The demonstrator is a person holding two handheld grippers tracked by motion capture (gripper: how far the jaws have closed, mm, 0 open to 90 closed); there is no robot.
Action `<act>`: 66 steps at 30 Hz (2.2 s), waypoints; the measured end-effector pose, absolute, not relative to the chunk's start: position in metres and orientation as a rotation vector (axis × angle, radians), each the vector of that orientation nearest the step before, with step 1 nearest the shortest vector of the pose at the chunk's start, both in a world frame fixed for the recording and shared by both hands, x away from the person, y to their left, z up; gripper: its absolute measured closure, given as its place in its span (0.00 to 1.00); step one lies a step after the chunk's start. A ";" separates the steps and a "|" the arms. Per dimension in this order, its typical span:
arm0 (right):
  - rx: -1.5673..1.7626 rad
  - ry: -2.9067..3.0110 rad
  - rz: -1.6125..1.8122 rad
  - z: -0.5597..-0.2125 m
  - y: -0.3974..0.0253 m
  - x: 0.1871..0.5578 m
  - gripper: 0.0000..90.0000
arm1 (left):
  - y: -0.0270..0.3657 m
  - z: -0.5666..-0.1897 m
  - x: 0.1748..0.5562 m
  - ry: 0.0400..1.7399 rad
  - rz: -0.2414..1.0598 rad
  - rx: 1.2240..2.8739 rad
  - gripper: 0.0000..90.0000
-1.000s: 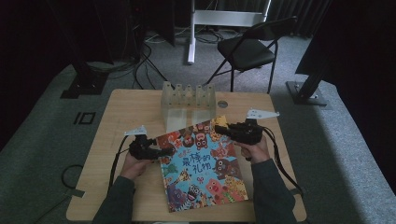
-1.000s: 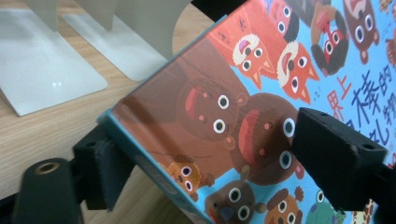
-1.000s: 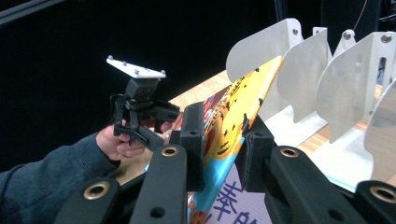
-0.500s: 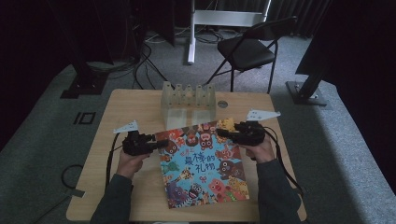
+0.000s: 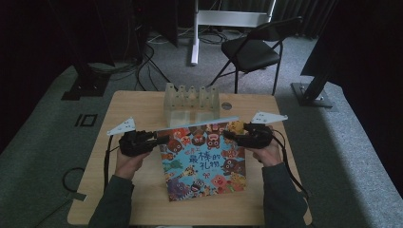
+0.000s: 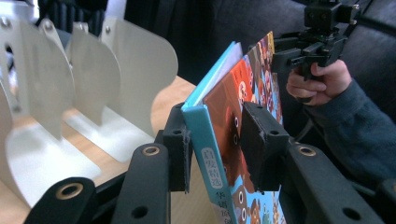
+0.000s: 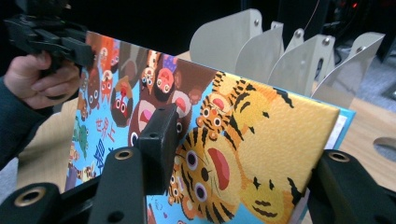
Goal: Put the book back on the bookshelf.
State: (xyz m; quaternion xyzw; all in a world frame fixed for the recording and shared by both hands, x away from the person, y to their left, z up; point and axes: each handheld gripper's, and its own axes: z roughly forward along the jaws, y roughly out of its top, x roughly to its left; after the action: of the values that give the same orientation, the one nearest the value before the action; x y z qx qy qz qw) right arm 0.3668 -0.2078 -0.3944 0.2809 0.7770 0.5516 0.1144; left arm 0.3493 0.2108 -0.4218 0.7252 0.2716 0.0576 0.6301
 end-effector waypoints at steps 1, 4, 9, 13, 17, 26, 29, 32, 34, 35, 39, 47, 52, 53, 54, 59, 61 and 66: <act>0.819 2.265 1.620 -0.394 -0.208 0.366 0.53 | 0.210 -0.418 0.347 0.613 0.148 1.662 0.74; 0.810 2.230 1.629 -0.391 -0.209 0.364 0.53 | 0.208 -0.408 0.343 0.592 0.190 1.670 0.75; 0.787 2.189 1.617 -0.385 -0.209 0.361 0.53 | 0.207 -0.398 0.339 0.562 0.221 1.664 0.79; 0.767 2.157 1.612 -0.383 -0.208 0.360 0.53 | 0.208 -0.393 0.338 0.552 0.245 1.658 0.81; 0.738 2.137 1.619 -0.383 -0.207 0.358 0.52 | 0.209 -0.391 0.334 0.524 0.271 1.649 0.82; 0.703 2.122 1.665 -0.387 -0.211 0.357 0.52 | 0.208 -0.392 0.328 0.478 0.285 1.639 0.84; 0.683 2.131 1.661 -0.387 -0.210 0.356 0.51 | 0.210 -0.396 0.326 0.473 0.276 1.627 0.83; 0.669 2.138 1.666 -0.388 -0.212 0.355 0.51 | 0.210 -0.398 0.325 0.459 0.271 1.617 0.82; 0.662 2.139 1.658 -0.388 -0.213 0.353 0.51 | 0.209 -0.400 0.326 0.443 0.243 1.625 0.75; 0.662 2.141 1.647 -0.389 -0.213 0.352 0.51 | 0.208 -0.401 0.326 0.441 0.242 1.631 0.72; 0.676 2.147 1.639 -0.391 -0.217 0.352 0.51 | 0.205 -0.406 0.326 0.433 0.228 1.644 0.69; 0.723 2.143 1.634 -0.398 -0.226 0.351 0.52 | 0.201 -0.408 0.324 0.436 0.239 1.660 0.70; 0.730 2.143 1.641 -0.400 -0.229 0.350 0.52 | 0.199 -0.411 0.323 0.432 0.252 1.670 0.75; 0.732 2.142 1.640 -0.400 -0.230 0.350 0.52 | 0.199 -0.411 0.323 0.432 0.252 1.669 0.75; 0.733 2.141 1.641 -0.400 -0.230 0.350 0.52 | 0.198 -0.411 0.323 0.432 0.256 1.669 0.76; 0.744 2.140 1.632 -0.403 -0.233 0.349 0.52 | 0.196 -0.411 0.323 0.436 0.264 1.680 0.77; 0.748 2.139 1.627 -0.404 -0.234 0.349 0.52 | 0.193 -0.412 0.323 0.431 0.274 1.696 0.77; 0.761 2.135 1.641 -0.406 -0.238 0.348 0.52 | 0.190 -0.414 0.324 0.417 0.262 1.689 0.78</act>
State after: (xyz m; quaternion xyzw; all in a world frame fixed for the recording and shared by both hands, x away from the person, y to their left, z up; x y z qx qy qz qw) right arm 0.3483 -0.2382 -0.4058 0.2680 0.7518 0.5777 0.1708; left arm 0.3241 0.1895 -0.4141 0.7398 0.1827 0.1146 0.6373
